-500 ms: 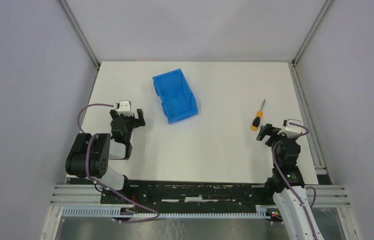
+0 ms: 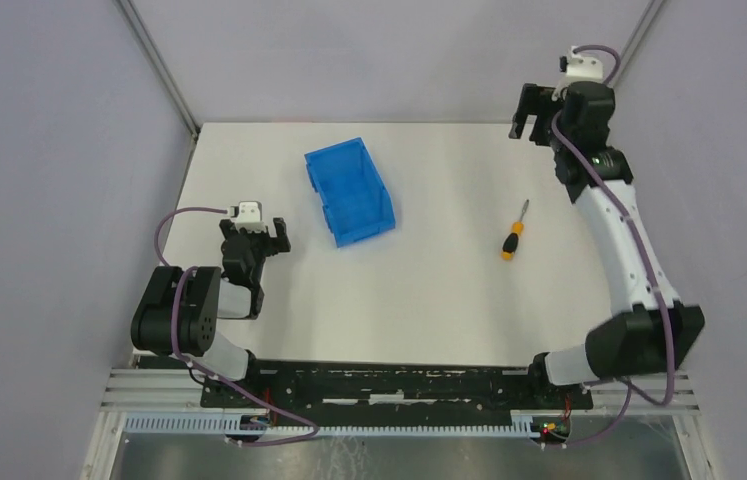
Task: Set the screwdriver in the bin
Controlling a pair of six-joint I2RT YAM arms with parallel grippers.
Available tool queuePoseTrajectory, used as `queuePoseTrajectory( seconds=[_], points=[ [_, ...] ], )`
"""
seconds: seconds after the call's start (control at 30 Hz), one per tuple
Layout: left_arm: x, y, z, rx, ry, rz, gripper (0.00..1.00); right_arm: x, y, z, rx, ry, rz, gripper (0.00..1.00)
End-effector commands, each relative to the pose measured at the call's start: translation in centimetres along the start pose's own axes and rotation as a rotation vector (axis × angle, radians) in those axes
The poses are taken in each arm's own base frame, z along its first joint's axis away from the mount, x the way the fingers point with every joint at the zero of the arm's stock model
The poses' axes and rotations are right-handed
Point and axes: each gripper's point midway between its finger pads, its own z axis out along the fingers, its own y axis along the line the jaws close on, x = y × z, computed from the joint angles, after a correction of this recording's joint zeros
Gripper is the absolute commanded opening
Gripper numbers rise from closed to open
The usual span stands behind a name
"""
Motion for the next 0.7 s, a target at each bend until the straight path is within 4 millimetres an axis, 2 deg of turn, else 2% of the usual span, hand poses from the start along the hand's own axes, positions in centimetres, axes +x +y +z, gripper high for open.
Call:
queuePoseTrajectory(
  seconds=[0.0,0.13,0.27,0.4,0.47,0.53,0.6,0.63,0.67],
  points=[
    [-1.3,0.0,0.1,0.002,-0.043,-0.024,1.00,11.1,-2.3,3.6,0.110,0.479,-0.090,0.96],
    [-1.3,0.0,0.1,0.003,-0.044,-0.024,1.00,18.2,-4.1,6.4,0.180,0.609,-0.070,0.89],
    [-1.3,0.0,0.1,0.002,-0.044,-0.024,1.00,24.9,-4.6,7.3,0.183,0.716,-0.054,0.77],
    [-1.3,0.0,0.1,0.003,-0.043,-0.024,1.00,29.9,-4.4,7.7,0.160,0.798,-0.044,0.65],
    [-1.3,0.0,0.1,0.003,-0.044,-0.024,1.00,31.8,-4.7,7.3,0.169,0.856,-0.051,0.61],
    [-1.3,0.0,0.1,0.002,-0.044,-0.024,1.00,33.2,-4.7,6.5,0.162,0.891,-0.052,0.51],
    [-1.2,0.0,0.1,0.002,-0.041,-0.024,1.00,33.6,-4.5,6.0,0.143,0.911,-0.052,0.33],
    [-1.2,0.0,0.1,0.002,-0.042,-0.024,1.00,33.2,-4.3,5.7,0.128,0.923,-0.056,0.20],
    [-1.2,0.0,0.1,0.003,-0.042,-0.024,1.00,32.2,-4.1,5.9,0.111,0.925,-0.069,0.13]
  ],
)
